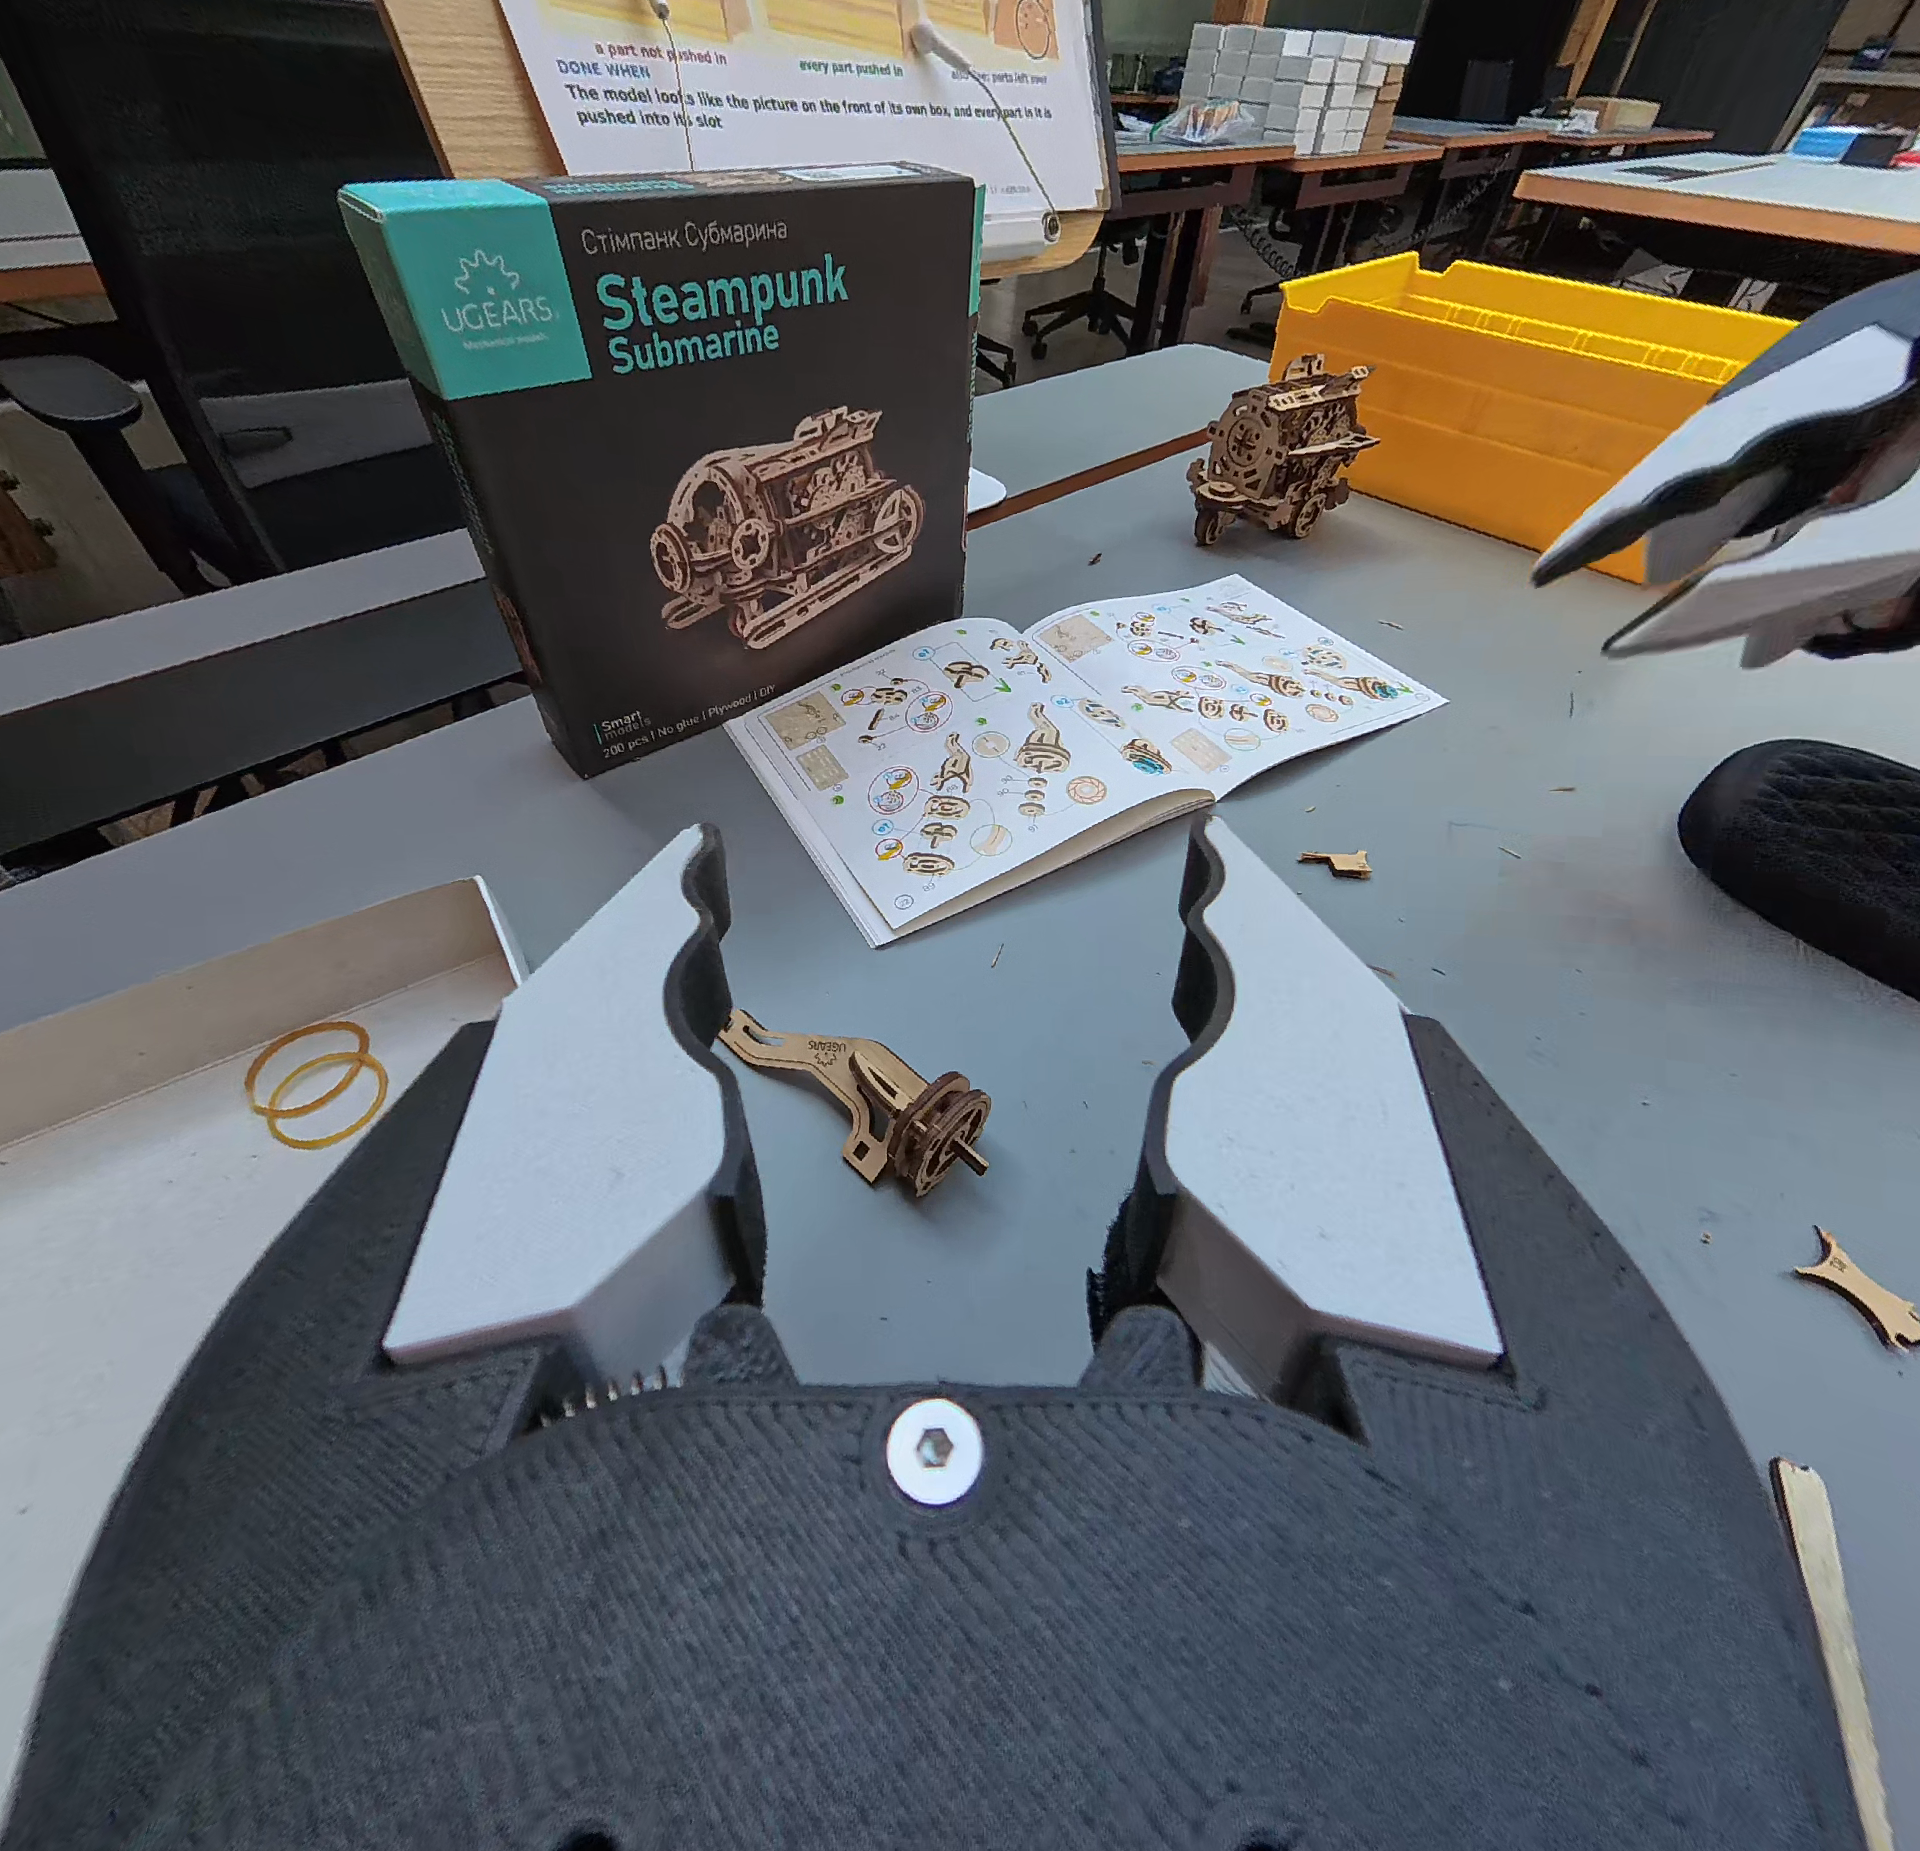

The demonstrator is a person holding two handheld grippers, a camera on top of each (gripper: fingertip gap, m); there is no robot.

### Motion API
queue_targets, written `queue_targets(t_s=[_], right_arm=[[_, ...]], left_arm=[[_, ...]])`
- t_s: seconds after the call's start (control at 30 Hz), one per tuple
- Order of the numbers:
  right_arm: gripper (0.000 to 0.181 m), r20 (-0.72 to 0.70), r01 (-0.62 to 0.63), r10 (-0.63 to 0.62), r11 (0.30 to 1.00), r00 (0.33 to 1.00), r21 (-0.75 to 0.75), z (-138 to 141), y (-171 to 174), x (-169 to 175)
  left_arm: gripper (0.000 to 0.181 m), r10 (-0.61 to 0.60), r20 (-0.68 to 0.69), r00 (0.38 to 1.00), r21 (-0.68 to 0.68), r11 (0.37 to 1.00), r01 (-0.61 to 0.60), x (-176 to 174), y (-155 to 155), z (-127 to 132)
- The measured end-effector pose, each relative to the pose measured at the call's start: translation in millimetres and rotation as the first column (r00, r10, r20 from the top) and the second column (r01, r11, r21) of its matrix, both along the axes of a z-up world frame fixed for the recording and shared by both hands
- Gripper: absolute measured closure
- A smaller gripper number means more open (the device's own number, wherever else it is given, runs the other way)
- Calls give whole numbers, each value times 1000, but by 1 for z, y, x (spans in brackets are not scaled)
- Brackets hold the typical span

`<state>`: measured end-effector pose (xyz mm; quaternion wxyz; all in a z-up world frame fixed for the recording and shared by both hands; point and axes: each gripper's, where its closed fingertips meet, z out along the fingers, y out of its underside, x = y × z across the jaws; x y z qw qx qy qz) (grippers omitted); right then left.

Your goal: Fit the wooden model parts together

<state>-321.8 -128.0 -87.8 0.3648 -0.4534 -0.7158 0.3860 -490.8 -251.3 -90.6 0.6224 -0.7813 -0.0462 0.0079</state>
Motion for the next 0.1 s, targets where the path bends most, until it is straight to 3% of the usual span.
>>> queue_targets(t_s=[0.1], right_arm=[[152, 165, -118, 109, 992, 980, 47, -54, -22, -21]], left_arm=[[94, -7, -7, 1000, -4, 1000, 7, 2, 1, 0]])
